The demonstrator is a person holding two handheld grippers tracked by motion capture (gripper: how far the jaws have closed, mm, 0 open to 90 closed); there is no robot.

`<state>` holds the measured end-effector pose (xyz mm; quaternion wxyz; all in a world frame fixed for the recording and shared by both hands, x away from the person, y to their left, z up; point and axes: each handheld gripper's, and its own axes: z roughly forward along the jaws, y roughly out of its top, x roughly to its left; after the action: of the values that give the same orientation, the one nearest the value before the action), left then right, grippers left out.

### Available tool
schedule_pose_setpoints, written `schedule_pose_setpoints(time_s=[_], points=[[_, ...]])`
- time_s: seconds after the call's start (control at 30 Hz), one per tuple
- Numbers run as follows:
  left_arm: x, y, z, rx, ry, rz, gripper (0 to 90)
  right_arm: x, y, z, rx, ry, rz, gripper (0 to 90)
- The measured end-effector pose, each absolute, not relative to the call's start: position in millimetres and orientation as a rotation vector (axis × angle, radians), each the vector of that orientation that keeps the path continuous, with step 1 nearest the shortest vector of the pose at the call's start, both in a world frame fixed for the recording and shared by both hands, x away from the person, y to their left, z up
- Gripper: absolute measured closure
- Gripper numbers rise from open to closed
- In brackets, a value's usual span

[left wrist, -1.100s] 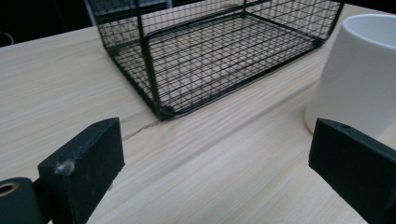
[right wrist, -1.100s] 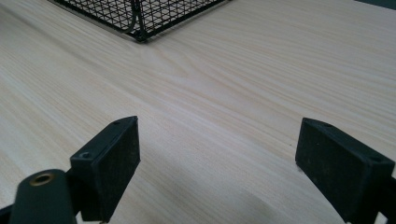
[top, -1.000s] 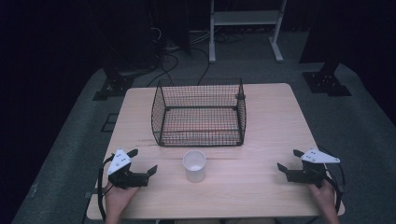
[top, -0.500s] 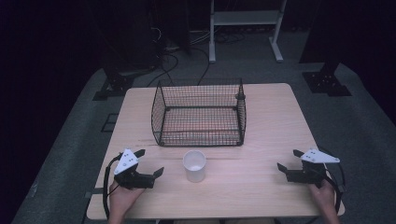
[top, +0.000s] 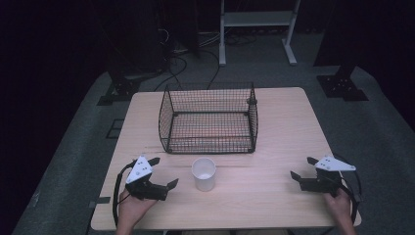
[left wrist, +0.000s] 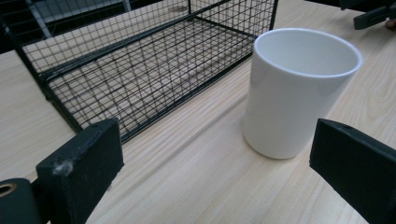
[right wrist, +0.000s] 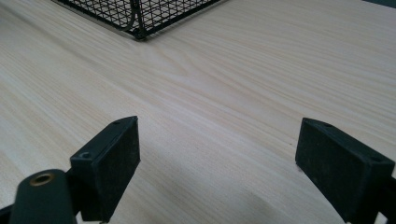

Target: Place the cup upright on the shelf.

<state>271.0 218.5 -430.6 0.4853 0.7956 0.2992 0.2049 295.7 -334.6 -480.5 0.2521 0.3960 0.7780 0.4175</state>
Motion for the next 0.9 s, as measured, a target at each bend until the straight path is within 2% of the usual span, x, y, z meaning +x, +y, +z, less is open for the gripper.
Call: schedule_pose_setpoints(time_s=[0.9], points=[[269,172,-430,2.066,0.596,0.405,2.1,296,-334,-481,1.07,2.123,1.13,13.1]])
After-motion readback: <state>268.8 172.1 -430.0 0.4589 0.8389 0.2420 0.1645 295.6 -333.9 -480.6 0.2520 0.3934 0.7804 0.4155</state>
